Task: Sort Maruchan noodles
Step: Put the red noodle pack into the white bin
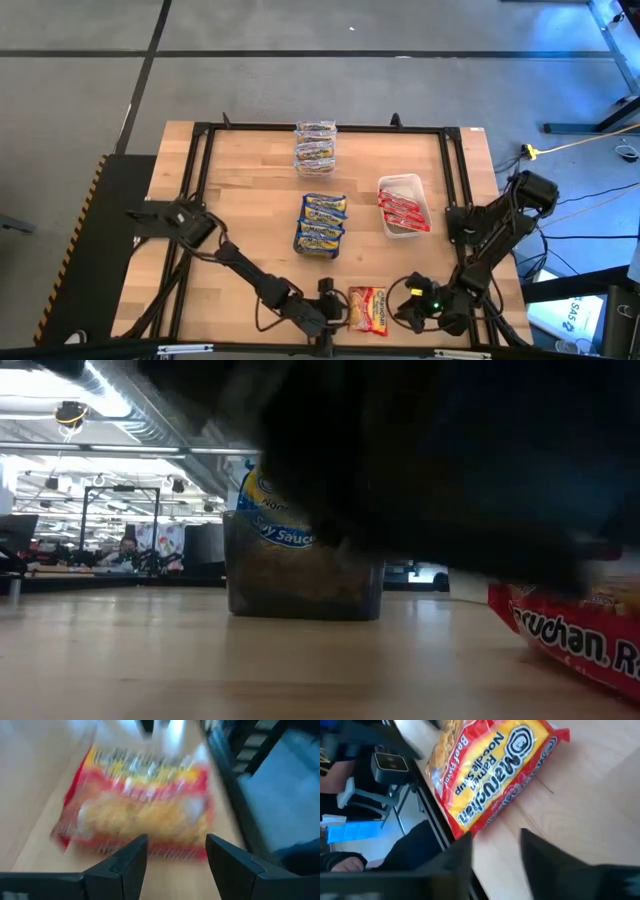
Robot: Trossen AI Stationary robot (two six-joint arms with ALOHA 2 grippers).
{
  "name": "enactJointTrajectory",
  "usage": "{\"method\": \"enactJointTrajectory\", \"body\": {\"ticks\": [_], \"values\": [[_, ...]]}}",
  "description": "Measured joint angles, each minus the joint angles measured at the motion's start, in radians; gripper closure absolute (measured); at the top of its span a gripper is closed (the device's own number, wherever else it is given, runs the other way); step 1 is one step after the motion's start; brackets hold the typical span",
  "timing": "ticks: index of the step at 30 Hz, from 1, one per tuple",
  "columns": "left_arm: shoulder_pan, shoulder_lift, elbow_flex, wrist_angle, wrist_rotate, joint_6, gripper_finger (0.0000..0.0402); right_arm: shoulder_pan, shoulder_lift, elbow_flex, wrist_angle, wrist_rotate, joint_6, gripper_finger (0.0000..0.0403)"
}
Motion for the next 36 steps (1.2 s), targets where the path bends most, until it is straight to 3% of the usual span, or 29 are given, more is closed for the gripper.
{"method": "enactJointTrajectory", "body": {"ticks": [7, 10, 13, 25, 30, 36], "values": [[0.021, 0.038, 0.002, -0.01, 0.02, -0.029, 0.0207, -0.042, 0.057, 0.0, 0.058, 0.011, -0.002, 0.0094], [0.022, 0.04, 0.001, -0.015, 0.029, -0.029, 0.0207, -0.07, 0.102, 0.0, 0.102, 0.001, -0.007, 0.004], [0.03, 0.04, 0.001, -0.027, 0.036, -0.029, 0.0207, -0.087, 0.131, 0.004, 0.134, 0.005, -0.011, 0.001], [0.059, 0.04, 0.001, -0.039, 0.061, 0.002, 0.0207, -0.104, 0.221, 0.002, 0.292, 0.118, -0.044, 0.0044], [0.082, 0.039, 0.001, -0.026, 0.119, 0.005, 0.0207, -0.108, 0.246, 0.004, 0.407, 0.19, -0.149, 0.0056], [0.086, 0.041, 0.001, 0.033, 0.111, 0.005, 0.0207, -0.118, 0.248, 0.002, 0.479, 0.253, -0.277, 0.0078]]}}
